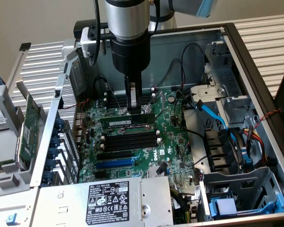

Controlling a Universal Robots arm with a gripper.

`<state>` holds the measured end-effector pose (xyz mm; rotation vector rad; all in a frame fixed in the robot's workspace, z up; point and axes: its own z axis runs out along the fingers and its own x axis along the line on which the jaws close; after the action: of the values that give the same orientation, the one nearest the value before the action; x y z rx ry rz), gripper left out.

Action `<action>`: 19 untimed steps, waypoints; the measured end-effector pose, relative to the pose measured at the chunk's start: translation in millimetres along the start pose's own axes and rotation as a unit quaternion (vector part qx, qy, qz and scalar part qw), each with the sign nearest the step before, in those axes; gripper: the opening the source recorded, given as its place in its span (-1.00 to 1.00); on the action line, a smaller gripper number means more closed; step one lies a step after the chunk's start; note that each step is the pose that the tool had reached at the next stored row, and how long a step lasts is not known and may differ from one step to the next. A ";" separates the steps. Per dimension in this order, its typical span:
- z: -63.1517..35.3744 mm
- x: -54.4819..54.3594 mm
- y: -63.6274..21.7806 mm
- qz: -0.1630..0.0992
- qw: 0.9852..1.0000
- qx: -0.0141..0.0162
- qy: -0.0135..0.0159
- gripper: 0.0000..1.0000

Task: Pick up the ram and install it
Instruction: 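Insert the ram into the slot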

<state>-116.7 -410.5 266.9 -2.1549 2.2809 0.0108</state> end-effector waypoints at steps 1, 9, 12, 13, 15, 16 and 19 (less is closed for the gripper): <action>1.5 0.0 0.0 0.000 1.000 0.000 0.000 -0.75; 13.0 0.4 0.0 0.000 1.000 0.000 0.000 -0.75; 13.6 2.9 -0.1 0.000 1.000 0.000 0.000 -0.75; 13.6 3.9 -0.2 0.000 1.000 0.000 0.000 -0.75; 13.6 5.8 -0.3 0.000 1.000 0.000 0.000 -0.75; 13.6 6.6 -0.4 0.000 1.000 0.000 0.000 -0.75; 14.0 6.9 -0.4 0.000 1.000 0.001 0.000 -0.75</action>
<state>-116.8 -417.3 252.9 -2.1541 2.2801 0.0085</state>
